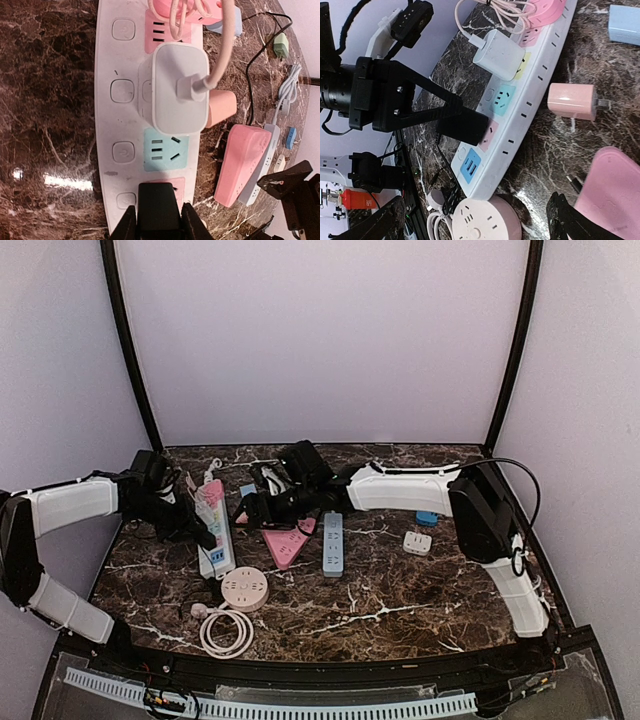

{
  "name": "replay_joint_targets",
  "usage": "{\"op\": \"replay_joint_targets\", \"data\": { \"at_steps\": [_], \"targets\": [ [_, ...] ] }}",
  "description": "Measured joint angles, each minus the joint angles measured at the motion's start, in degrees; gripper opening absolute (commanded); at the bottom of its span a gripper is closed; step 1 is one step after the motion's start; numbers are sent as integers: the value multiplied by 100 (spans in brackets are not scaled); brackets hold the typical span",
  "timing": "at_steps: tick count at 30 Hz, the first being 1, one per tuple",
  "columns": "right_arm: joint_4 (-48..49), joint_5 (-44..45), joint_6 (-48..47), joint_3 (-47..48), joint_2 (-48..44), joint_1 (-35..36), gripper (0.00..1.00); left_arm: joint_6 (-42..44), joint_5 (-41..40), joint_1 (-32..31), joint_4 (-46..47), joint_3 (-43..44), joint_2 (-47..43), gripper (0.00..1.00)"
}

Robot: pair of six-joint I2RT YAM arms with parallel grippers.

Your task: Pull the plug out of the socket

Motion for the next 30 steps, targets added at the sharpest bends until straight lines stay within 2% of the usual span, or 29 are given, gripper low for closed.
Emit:
{"op": "replay_joint_targets", "data": {
  "at_steps": [6, 15, 30],
  "targets": [
    [-116, -70, 61, 501, 487, 297, 91, -348, 382, -11, 166, -551, -717, 1],
    [-267, -168, 302, 894, 1071, 400, 77, -866, 809, -17, 623, -1298, -1425, 1],
    [-260, -525, 1224, 1749, 1650, 396, 26, -1137, 809, -13, 778, -1558, -1812, 1]
  ]
}}
